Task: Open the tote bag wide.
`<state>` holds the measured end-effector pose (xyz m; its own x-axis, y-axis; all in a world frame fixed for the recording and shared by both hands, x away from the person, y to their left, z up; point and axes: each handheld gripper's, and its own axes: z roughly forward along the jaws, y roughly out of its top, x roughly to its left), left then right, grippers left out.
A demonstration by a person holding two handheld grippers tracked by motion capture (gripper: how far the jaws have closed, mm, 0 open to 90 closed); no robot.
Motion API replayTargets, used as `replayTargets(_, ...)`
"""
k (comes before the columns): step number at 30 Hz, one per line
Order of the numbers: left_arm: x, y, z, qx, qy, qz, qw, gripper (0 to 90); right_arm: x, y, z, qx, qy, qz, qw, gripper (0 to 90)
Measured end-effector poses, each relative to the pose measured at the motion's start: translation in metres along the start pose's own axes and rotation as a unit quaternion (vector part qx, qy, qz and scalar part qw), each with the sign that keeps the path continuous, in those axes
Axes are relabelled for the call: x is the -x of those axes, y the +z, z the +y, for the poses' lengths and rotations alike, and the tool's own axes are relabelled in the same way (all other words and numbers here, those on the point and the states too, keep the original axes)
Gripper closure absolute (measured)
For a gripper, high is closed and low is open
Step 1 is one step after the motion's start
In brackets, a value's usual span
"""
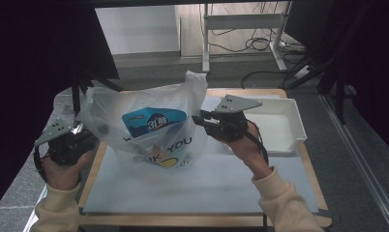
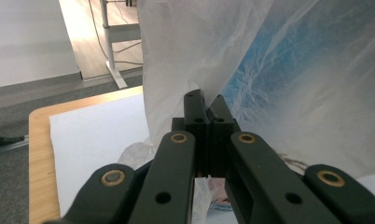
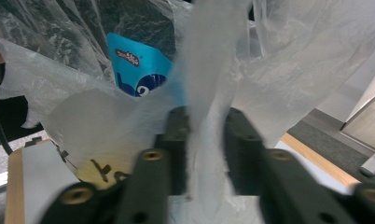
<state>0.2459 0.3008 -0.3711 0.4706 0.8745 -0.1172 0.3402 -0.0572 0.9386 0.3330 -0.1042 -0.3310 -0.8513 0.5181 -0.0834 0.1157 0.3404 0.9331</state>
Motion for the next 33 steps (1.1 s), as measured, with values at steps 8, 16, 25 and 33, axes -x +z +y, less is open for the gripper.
replayTargets(8,-0.004,0.002,-0.002,-0.003,-0.003,0.004,1.0000,90.0,0.008,0.004,-0.005,0.012,0.015,-0.011,0.9998,88.3)
replayTargets(16,-0.009,0.006,-0.007,-0.011,-0.013,0.006,0.9998,90.0,0.017,0.012,-0.021,0.014,0.030,-0.030,0.9990,88.4)
replayTargets(25,-0.018,0.011,-0.017,-0.025,-0.025,0.011,0.9993,90.0,0.016,0.028,-0.044,0.009,0.044,-0.032,0.9985,88.4)
replayTargets(33,-0.022,0.021,-0.029,-0.045,-0.032,0.010,0.9984,90.0,0.015,0.039,-0.058,-0.009,0.043,-0.031,0.9986,88.4)
